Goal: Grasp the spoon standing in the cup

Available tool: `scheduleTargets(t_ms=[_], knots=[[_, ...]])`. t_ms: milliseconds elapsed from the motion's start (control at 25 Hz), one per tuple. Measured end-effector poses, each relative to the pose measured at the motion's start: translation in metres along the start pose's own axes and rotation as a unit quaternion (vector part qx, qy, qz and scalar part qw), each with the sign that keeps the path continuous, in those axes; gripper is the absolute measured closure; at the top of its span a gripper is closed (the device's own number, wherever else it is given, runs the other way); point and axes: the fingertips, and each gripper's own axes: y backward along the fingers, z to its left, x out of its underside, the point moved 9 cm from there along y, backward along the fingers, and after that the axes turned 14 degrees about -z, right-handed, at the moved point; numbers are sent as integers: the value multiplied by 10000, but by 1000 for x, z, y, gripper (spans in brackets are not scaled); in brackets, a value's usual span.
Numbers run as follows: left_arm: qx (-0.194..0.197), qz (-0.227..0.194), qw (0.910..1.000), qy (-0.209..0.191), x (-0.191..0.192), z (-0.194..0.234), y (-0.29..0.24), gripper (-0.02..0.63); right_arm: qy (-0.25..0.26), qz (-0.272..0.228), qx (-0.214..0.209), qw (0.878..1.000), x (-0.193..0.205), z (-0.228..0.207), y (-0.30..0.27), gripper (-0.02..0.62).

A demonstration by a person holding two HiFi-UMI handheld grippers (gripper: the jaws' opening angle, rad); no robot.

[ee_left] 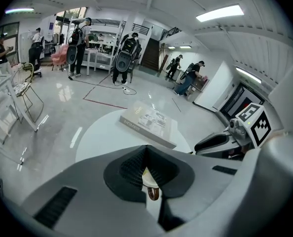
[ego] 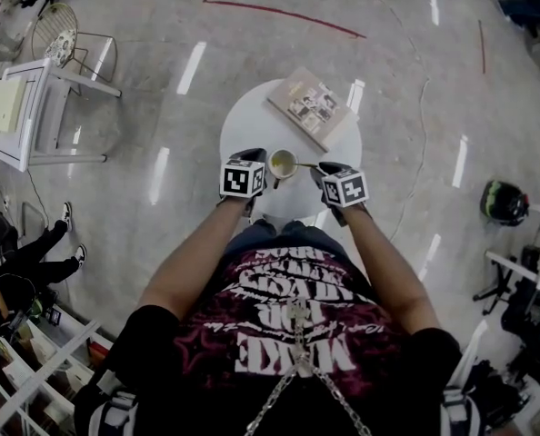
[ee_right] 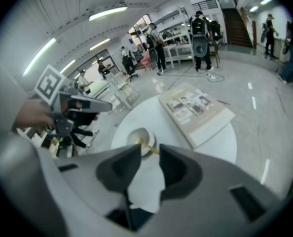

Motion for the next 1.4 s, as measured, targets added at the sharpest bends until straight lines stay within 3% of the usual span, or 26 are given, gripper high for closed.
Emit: scheduleTargets(t_ms=[360, 840, 1000, 1400], knots=[[70, 107, 9998, -118, 10, -6, 4, 581, -123, -82, 93, 9998, 4, -10, -7, 479], [82, 199, 9994, -274, 18, -6, 13, 581, -21, 188, 102, 9998, 14, -11, -28, 475], [80, 172, 9994, -277, 15, -3, 17, 581, 109, 210, 89, 9997, 13, -4, -25, 535], [110, 56, 9996, -238, 13, 1, 21, 581, 488, 237, -125, 9984, 12, 14, -15, 558]])
